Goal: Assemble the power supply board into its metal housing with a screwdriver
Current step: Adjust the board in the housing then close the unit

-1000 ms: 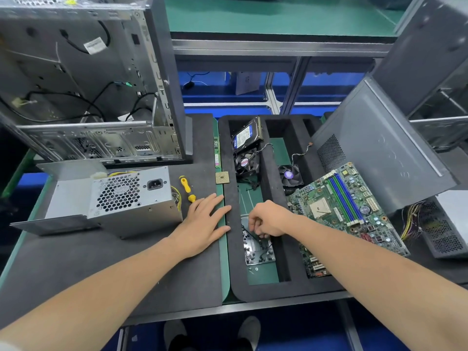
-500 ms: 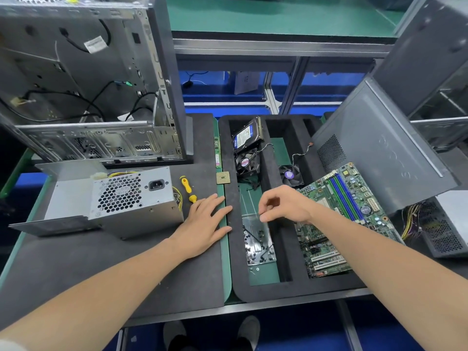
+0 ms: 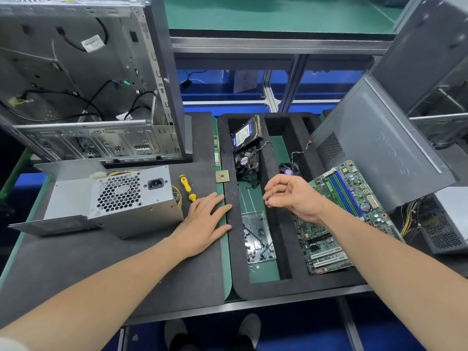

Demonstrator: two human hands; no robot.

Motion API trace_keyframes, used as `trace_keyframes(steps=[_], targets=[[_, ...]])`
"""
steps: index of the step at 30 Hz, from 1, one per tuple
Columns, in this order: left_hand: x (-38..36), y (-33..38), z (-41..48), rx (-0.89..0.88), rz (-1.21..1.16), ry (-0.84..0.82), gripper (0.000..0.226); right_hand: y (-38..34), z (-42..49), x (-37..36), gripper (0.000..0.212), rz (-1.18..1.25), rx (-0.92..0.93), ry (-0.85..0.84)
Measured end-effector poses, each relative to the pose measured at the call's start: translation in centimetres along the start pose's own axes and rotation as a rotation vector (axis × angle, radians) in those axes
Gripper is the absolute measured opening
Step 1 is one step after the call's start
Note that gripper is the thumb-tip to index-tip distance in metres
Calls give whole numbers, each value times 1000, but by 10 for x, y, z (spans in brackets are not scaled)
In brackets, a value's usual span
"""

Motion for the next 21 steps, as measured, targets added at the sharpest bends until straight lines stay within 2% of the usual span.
trace_keyframes(steps=[7,9,13,14,18,21], targets=[[0,0,-1,8,0,-10,66,-9,-3,-8,17,123,28,32],[1,0,-1,10,-8,-11,65,-12,-3,-12,21,195,40,37],[2,1,-1,11,-15,-12,64,-19,2,-25,11,353,82,-19],[2,1,-1,11,-14,-13,64,-19,4,-27,17,372,87,-37],[2,0,-1,12,-6,-16,64,-13,10,-23,24,344,82,-59],[1,0,-1,19,-5,-19,64,-4,16,-9,18,250,76,32]])
Point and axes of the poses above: each hand's wrist, its own z-axis towards the middle knuckle, its own x-axis out of the back of the hand, y = z × x, the point moved 9 cm from there along z, towards the middle knuckle, and after that the axes turned 13 degrees about x, right-handed, at the moved point
